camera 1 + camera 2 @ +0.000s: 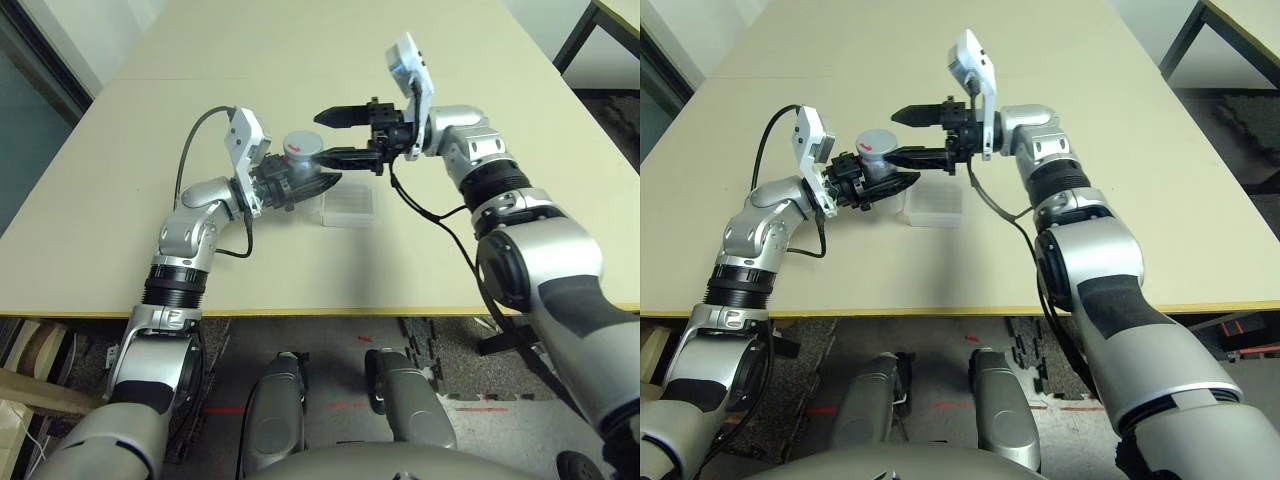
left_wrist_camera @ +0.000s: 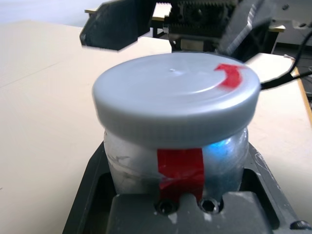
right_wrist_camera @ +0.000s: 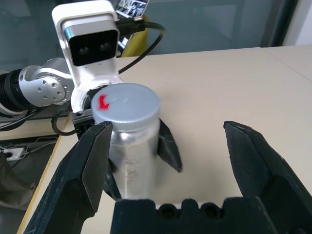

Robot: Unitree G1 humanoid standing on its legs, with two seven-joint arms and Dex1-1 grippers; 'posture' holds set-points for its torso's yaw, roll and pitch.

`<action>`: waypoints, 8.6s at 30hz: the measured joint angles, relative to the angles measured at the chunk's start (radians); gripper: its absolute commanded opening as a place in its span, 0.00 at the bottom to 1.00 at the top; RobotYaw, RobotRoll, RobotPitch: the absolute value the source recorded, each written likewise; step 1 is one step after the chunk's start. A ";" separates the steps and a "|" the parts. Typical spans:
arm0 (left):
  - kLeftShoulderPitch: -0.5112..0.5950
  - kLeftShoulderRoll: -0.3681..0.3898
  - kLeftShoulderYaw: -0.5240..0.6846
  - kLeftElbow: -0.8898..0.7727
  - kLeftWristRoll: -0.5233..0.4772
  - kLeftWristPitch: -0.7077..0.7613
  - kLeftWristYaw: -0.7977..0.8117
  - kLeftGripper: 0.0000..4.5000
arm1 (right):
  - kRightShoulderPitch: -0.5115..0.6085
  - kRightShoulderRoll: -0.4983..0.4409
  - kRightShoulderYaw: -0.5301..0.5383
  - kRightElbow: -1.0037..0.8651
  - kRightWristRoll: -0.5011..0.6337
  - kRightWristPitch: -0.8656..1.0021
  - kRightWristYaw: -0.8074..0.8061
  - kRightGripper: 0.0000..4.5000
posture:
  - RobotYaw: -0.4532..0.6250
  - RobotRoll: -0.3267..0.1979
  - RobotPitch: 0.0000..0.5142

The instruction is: Pour the medicine from the bottle into the box.

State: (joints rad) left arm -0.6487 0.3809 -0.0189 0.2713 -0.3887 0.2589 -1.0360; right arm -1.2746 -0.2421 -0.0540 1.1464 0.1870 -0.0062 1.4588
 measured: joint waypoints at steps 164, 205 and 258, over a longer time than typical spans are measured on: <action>-0.242 0.091 0.020 0.421 0.194 -0.150 0.040 0.59 | 0.561 -0.377 0.055 -0.680 0.103 0.218 -0.080 1.00 | 0.34 0.62 0.23; -0.740 0.036 -0.938 0.855 1.700 -0.843 1.431 0.59 | 0.498 -0.333 0.059 -0.551 0.078 0.203 -0.152 1.00 | 0.34 0.62 0.25; -0.344 -0.085 0.131 0.889 0.379 -0.430 0.532 0.59 | 0.507 -0.340 0.091 -0.519 0.009 0.106 -0.104 1.00 | 0.34 0.62 0.28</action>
State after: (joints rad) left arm -0.9932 0.2959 0.1121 1.1600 -0.0096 -0.1708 -0.5040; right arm -0.7675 -0.5821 0.0371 0.6272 0.1955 0.0993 1.3550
